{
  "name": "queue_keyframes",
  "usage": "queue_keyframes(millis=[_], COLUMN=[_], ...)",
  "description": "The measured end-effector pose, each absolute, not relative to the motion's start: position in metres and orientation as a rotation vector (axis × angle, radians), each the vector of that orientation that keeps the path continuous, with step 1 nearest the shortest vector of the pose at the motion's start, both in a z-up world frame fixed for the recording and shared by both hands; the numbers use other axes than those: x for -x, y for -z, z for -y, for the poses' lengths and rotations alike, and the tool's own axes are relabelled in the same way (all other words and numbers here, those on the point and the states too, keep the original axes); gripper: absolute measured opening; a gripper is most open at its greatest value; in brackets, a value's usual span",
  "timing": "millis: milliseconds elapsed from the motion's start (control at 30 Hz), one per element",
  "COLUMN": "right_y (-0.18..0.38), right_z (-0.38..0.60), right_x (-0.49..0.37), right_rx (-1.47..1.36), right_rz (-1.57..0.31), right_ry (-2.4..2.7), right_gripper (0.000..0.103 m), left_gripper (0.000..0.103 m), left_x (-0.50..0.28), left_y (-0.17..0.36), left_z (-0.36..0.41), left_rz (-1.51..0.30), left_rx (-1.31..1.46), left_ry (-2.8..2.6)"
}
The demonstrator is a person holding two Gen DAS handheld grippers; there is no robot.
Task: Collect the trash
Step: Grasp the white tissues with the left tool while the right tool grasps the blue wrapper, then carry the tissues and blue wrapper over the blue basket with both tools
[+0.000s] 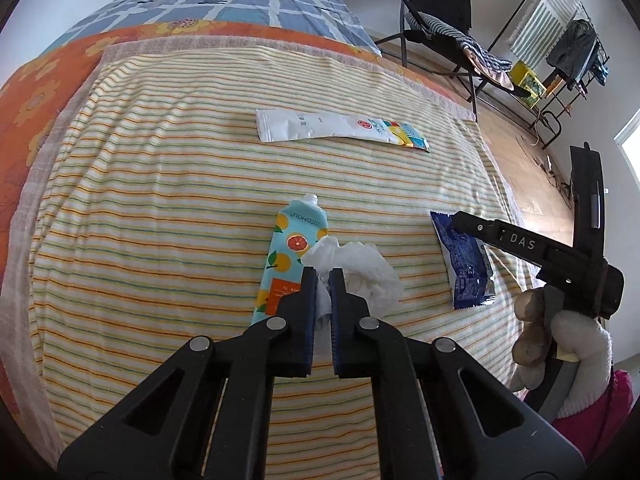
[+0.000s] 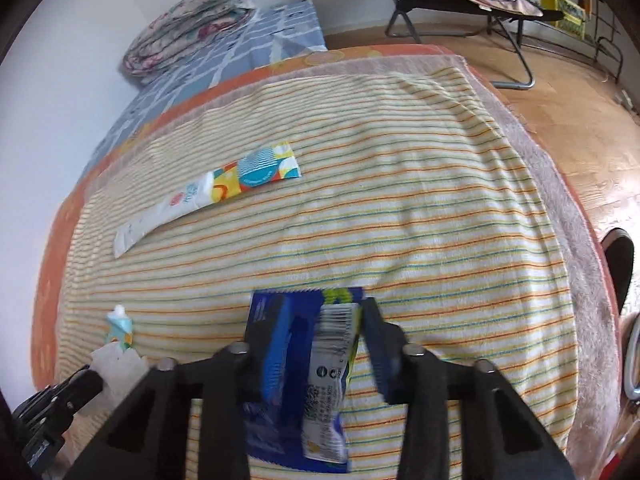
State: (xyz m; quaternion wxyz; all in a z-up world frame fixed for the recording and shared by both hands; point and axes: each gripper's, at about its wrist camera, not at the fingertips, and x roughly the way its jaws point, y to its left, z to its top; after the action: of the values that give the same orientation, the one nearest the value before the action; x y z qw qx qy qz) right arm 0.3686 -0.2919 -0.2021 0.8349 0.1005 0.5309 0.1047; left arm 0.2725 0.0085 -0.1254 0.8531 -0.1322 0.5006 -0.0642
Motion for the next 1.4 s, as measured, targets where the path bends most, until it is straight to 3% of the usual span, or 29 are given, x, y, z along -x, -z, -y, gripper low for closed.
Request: queue_keyframes(millis=[67,133,300,1400], right_y=[0.201,0.198,0.188,0.087], right_z=[0.294,0.294,0.294,0.283], right_x=[-0.367,-0.362,-0.352,-0.247], right_rx=[-0.225,-0.218,-0.212,-0.125], right_rz=[-1.119,-1.1,-1.065,-0.849], right_ry=[-0.237,-0.247,-0.27,-0.407], right_gripper=[0.033,0.009,0.004,0.0], left_gripper=[0.004,0.004,0.004,0.003], left_x=[-0.271,-0.269,-0.264,-0.181], left_y=[0.124,0.121,0.115,0.056], left_z=[-0.008,-0.007,-0.005,-0.009], left_rz=[-1.049,-1.041,-1.025,-0.926], left_rx=[0.273,0.262,0.239,0.193], left_ry=[0.134,0.134,0.137,0.26])
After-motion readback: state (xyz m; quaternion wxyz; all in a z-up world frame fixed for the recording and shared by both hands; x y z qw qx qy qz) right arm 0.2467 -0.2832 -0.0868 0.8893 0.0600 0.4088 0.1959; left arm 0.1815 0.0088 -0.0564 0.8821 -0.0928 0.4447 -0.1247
